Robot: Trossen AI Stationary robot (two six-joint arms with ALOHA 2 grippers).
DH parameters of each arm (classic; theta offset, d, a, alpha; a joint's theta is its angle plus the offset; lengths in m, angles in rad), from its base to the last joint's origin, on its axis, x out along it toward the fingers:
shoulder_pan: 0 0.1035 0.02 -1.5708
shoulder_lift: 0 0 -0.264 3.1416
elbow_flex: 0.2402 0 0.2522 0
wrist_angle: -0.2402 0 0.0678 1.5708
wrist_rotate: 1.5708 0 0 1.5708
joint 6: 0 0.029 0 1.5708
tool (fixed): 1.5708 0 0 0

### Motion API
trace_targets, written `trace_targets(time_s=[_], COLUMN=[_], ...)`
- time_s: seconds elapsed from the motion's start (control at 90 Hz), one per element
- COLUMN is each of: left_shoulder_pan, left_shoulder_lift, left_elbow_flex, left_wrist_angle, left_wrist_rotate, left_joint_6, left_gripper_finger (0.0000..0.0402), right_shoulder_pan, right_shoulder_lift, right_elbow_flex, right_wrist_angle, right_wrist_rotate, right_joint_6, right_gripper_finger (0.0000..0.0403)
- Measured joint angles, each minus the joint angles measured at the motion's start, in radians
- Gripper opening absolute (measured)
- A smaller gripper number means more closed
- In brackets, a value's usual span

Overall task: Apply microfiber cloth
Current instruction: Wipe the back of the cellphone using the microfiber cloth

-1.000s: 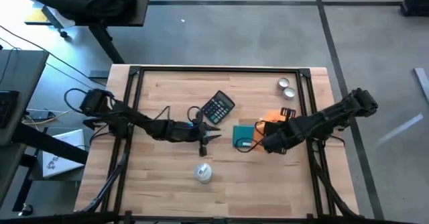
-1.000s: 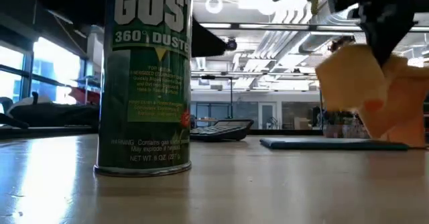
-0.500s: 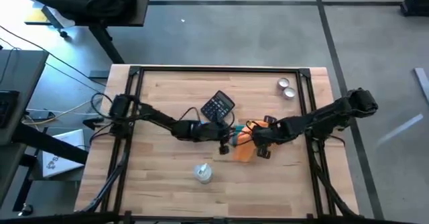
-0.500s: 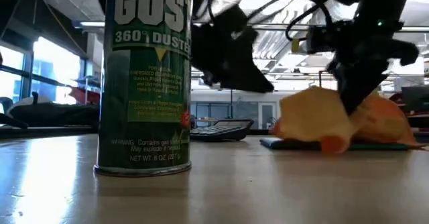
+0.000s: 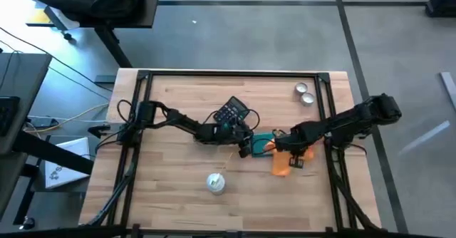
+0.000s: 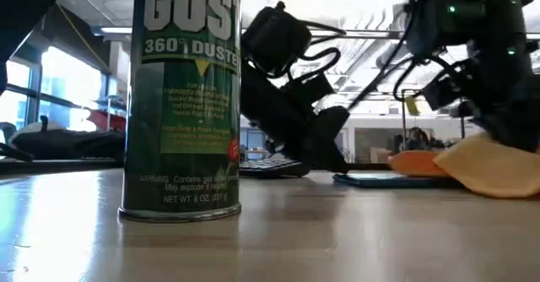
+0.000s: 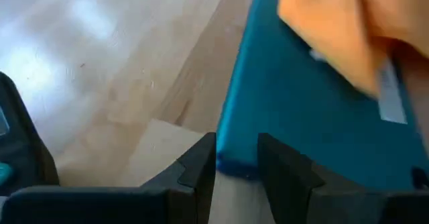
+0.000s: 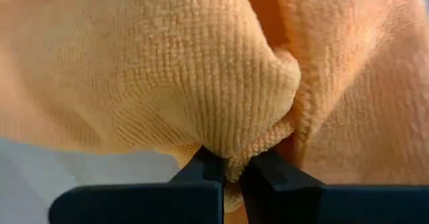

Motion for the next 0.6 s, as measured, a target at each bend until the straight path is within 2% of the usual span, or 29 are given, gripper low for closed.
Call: trace_targets(time_s=[0.1, 0.311, 0.411, 0.478, 0.6], left_shoulder_pan=[0.002, 0.002, 0.002, 0.002, 0.000], left_shoulder_lift=[0.000, 0.003, 0.003, 0.003, 0.003], left_elbow_flex=[0.000, 0.000, 0.000, 0.000, 0.001], left_wrist_angle=[0.000, -0.001, -0.006, -0.012, -0.017], left_wrist_rotate=[-0.006, -0.007, -0.006, -0.007, -0.006], left_joint_6=[0.000, 0.000, 0.000, 0.000, -0.002], left_gripper_finger=[0.0092, 0.0092, 0.0092, 0.0092, 0.0092], right_shoulder_pan=[-0.002, -0.003, -0.008, -0.020, -0.068], right_shoulder_lift=[0.000, 0.007, 0.017, 0.030, 0.089], right_elbow_flex=[-0.001, -0.001, -0.001, 0.000, 0.000], right_wrist_angle=[0.084, 0.418, 0.539, 0.543, 0.503], right_wrist_rotate=[0.061, 0.223, 0.262, 0.288, 0.365], right_joint_6=[-0.041, -0.159, -0.202, -0.193, -0.057], right_gripper_finger=[0.0000, 0.0000, 0.0000, 0.0000, 0.0000])
